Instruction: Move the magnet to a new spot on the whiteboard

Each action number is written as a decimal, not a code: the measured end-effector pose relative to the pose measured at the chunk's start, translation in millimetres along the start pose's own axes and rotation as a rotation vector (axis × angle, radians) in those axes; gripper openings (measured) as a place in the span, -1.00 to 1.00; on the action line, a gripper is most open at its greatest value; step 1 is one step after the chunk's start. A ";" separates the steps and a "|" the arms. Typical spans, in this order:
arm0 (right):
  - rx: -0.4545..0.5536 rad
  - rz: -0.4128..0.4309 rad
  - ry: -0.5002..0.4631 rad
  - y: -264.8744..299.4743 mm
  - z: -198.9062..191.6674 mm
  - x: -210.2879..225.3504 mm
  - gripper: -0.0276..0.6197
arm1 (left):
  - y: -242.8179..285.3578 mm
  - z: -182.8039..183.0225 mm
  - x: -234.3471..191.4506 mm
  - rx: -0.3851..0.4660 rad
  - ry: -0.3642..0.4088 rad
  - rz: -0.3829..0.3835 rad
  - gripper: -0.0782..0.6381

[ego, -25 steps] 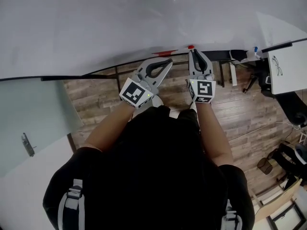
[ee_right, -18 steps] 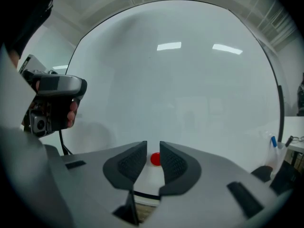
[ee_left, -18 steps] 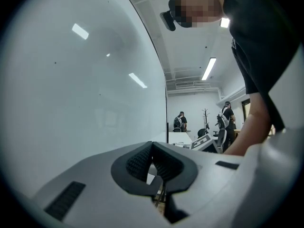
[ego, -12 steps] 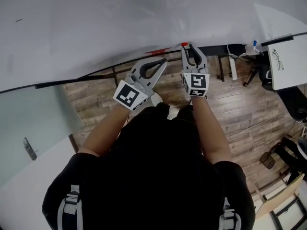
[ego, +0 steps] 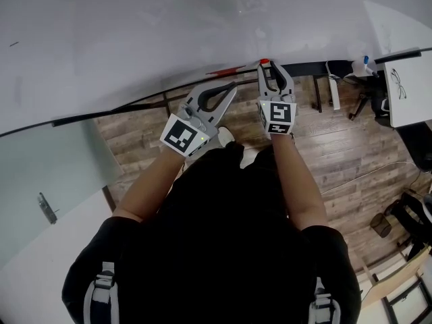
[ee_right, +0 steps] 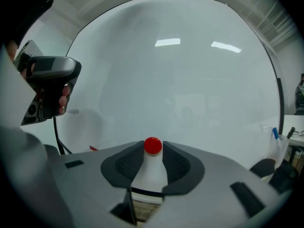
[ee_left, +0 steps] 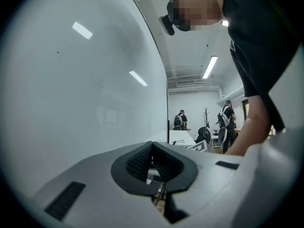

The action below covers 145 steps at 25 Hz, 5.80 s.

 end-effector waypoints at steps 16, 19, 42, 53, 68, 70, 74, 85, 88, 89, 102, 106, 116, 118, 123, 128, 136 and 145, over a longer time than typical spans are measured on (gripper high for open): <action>0.011 -0.019 0.006 5.5 -2.6 -0.3 -0.56 | -5.4 -1.9 -4.3 -0.008 0.003 0.012 -0.77; 0.012 -0.017 0.001 5.6 -1.7 -0.5 -0.57 | -6.9 -2.8 -5.0 -0.009 0.002 0.016 -0.77; 0.075 0.077 -0.042 -30.3 40.3 -34.9 -0.57 | -36.4 6.1 -0.7 0.003 0.037 0.052 -0.77; 0.116 0.243 -0.087 -69.2 103.2 -77.8 -0.57 | -81.1 35.0 -14.6 0.013 0.042 0.096 -0.77; 0.176 0.500 -0.119 -93.5 180.8 -129.1 -0.57 | -118.4 73.4 -23.7 0.046 0.027 0.126 -0.77; 0.177 0.517 -0.121 -93.7 184.0 -132.0 -0.57 | -119.8 75.0 -22.5 0.050 0.027 0.130 -0.77; 0.178 0.541 -0.110 -88.9 183.7 -135.6 -0.57 | -122.4 77.4 -23.2 0.054 0.018 0.138 -0.77; 0.195 0.555 -0.085 -87.3 184.3 -135.6 -0.56 | -120.8 81.4 -23.4 0.055 0.034 0.138 -0.77; 0.202 0.549 -0.085 -86.6 184.7 -134.6 -0.56 | -119.6 80.6 -23.9 0.057 0.027 0.138 -0.77; 0.204 0.547 -0.084 -86.2 184.9 -133.9 -0.56 | -119.3 80.6 -24.2 0.056 0.028 0.139 -0.77; 0.204 0.536 -0.086 -85.8 187.7 -136.7 -0.56 | -127.2 79.6 -30.2 0.052 0.041 0.151 -0.77; 0.207 0.524 -0.079 -85.6 192.3 -139.8 -0.56 | -132.8 83.7 -33.9 0.065 0.035 0.158 -0.77; 0.214 0.492 -0.087 -84.3 202.4 -150.0 -0.56 | -140.7 102.6 -49.8 0.070 0.048 0.162 -0.77; 0.214 0.476 -0.087 -84.9 203.5 -149.0 -0.56 | -139.0 106.9 -50.3 0.086 0.047 0.151 -0.77; 0.212 0.428 -0.087 -90.4 204.4 -137.1 -0.56 | -123.4 111.7 -47.6 0.093 0.044 0.110 -0.77; 0.204 0.367 -0.077 -107.5 200.0 -115.0 -0.56 | -97.0 112.9 -33.2 0.089 0.043 0.053 -0.77; 0.201 0.259 -0.063 -138.1 193.6 -45.9 -0.56 | -35.3 120.9 4.8 0.097 0.044 -0.026 -0.77; 0.191 0.201 -0.058 -172.5 190.1 48.8 -0.56 | 49.1 134.8 64.1 0.088 0.044 -0.058 -0.77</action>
Point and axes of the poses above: the fingertips, and each gripper's own axes: y forward along the fingers, x to its right, z out of its top, the point moved 8 cm from there along -y, backward along the fingers, and after that the axes turned 12 degrees about z, right-handed, at the moved point
